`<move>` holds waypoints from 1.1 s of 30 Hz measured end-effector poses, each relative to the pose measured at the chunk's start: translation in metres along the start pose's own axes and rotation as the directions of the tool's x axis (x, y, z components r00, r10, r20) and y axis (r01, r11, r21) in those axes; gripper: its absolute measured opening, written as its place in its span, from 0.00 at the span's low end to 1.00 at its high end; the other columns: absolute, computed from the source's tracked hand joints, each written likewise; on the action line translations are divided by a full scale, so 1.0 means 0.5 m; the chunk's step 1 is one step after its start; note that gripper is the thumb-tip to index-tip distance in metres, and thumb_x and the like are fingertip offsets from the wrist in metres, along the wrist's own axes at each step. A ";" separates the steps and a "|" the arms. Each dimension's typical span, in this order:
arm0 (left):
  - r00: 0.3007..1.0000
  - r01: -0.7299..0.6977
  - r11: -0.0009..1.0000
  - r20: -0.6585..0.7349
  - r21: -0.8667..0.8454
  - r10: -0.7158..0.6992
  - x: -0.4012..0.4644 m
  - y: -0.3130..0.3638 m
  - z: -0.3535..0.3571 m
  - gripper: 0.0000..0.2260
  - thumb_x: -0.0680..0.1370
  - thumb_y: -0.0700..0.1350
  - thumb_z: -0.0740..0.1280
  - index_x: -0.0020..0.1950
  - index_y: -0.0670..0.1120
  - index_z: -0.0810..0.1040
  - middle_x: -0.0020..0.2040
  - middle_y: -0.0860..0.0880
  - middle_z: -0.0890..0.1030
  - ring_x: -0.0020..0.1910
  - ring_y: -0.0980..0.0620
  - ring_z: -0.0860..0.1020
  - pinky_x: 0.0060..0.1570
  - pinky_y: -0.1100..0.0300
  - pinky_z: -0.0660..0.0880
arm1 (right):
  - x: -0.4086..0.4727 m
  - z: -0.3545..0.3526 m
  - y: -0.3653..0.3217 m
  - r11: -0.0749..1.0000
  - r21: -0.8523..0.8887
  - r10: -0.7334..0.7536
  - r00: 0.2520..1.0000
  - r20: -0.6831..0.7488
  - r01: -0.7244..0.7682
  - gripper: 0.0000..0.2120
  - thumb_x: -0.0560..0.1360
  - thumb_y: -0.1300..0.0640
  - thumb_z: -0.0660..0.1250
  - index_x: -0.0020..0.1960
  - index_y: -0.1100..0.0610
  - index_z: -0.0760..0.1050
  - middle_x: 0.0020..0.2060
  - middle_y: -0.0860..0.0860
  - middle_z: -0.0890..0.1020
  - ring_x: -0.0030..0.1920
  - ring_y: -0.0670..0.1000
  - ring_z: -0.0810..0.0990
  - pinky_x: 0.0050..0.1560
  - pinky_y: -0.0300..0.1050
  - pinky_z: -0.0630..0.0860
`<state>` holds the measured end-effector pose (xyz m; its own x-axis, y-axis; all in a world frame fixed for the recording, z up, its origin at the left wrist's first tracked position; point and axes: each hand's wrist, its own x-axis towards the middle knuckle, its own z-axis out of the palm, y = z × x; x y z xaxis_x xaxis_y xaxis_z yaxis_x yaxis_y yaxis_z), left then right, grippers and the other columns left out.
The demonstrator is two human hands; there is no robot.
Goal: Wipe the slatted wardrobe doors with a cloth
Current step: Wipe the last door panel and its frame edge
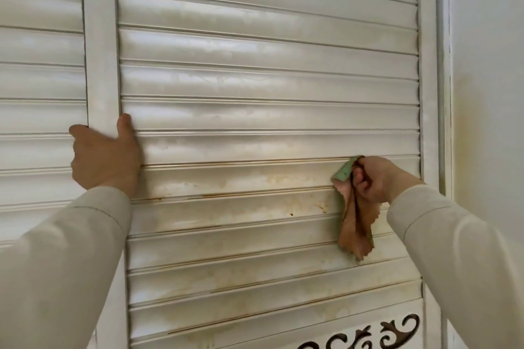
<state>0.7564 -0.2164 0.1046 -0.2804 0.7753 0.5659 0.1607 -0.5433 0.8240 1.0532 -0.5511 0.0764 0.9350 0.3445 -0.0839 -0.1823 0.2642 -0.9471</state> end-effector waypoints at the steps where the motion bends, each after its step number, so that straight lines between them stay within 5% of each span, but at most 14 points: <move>1: 1.000 -0.003 1.000 -0.004 -0.005 0.003 0.000 -0.001 -0.001 0.33 0.76 0.69 0.58 0.63 0.40 0.66 0.61 0.36 0.77 0.59 0.30 0.75 0.58 0.40 0.70 | 0.000 0.005 0.000 1.000 0.013 -0.021 1.000 -0.005 0.022 0.17 0.84 0.54 0.53 0.37 0.54 0.68 0.20 0.47 0.70 0.16 0.43 0.66 0.16 0.30 0.54; 7: 1.000 -0.019 1.000 -0.013 -0.009 0.019 0.007 -0.010 0.001 0.33 0.76 0.68 0.58 0.63 0.40 0.66 0.61 0.35 0.77 0.58 0.29 0.76 0.57 0.40 0.70 | 0.009 -0.006 -0.011 0.997 0.073 -0.025 0.996 0.086 0.019 0.15 0.84 0.56 0.52 0.41 0.57 0.70 0.23 0.49 0.72 0.19 0.43 0.66 0.16 0.32 0.58; 16: 0.999 -0.023 1.000 -0.043 0.003 0.023 0.005 -0.009 0.012 0.33 0.76 0.68 0.58 0.64 0.40 0.66 0.61 0.35 0.77 0.59 0.29 0.75 0.58 0.40 0.69 | 0.016 -0.026 -0.031 1.000 0.021 -0.019 1.000 -0.006 0.019 0.17 0.82 0.56 0.58 0.34 0.52 0.64 0.17 0.45 0.63 0.15 0.42 0.57 0.16 0.32 0.49; 24: 1.000 0.023 0.999 -0.018 -0.025 -0.023 0.004 -0.004 0.005 0.33 0.75 0.68 0.59 0.65 0.41 0.66 0.60 0.36 0.78 0.59 0.32 0.76 0.58 0.42 0.70 | -0.008 0.070 -0.008 1.000 0.007 0.024 1.000 -0.003 -0.024 0.18 0.80 0.60 0.54 0.32 0.55 0.65 0.15 0.48 0.62 0.13 0.45 0.54 0.14 0.30 0.58; 33: 0.999 0.023 0.997 0.042 -0.069 -0.020 0.011 -0.002 0.002 0.33 0.75 0.69 0.60 0.65 0.42 0.66 0.60 0.37 0.78 0.58 0.32 0.76 0.57 0.44 0.70 | -0.067 0.213 0.041 0.999 0.011 0.039 0.994 0.101 -0.041 0.17 0.79 0.62 0.51 0.32 0.54 0.64 0.15 0.46 0.64 0.13 0.44 0.55 0.13 0.33 0.49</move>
<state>0.7555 -0.2113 0.1069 -0.2436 0.7990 0.5498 0.0888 -0.5461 0.8330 0.9859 -0.4616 0.0929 0.8917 0.4438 -0.0893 -0.2233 0.2596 -0.9396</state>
